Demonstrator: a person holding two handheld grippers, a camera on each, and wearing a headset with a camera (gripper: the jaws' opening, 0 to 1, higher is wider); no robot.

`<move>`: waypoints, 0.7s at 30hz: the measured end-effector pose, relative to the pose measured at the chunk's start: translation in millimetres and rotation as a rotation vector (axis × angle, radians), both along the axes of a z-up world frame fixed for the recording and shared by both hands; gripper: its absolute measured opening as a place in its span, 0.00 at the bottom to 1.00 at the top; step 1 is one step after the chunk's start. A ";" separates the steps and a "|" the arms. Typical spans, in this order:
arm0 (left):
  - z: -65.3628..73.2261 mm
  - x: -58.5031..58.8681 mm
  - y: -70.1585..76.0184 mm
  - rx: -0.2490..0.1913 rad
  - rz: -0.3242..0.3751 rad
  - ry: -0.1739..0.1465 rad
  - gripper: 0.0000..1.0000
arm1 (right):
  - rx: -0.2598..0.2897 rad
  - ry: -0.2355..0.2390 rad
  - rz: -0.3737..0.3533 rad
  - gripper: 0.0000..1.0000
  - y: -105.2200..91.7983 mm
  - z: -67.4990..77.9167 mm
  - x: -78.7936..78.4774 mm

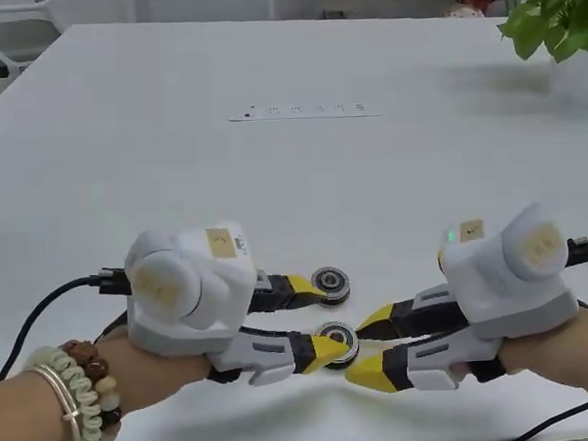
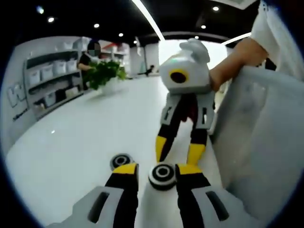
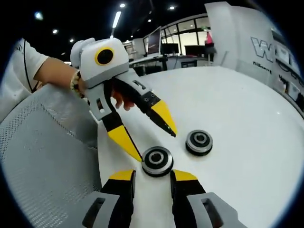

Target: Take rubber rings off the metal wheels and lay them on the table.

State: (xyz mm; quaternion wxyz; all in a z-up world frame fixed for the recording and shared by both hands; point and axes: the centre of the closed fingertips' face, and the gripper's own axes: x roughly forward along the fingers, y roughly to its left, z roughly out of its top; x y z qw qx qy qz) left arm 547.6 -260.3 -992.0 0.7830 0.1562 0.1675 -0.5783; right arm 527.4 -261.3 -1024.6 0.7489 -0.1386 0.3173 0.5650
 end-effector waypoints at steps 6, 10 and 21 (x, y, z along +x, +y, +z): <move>-12.6 -6.9 -1.9 0.063 -0.034 -0.015 0.25 | -0.015 0.001 -0.007 0.27 -1.5 -3.0 1.2; -11.4 -6.1 -4.2 0.058 -0.030 -0.022 0.21 | -0.016 -0.011 -0.005 0.27 -1.1 -2.2 2.3; -15.6 -8.2 -2.3 0.036 -0.008 0.053 0.16 | -0.015 -0.035 -0.005 0.24 -0.7 -0.7 4.9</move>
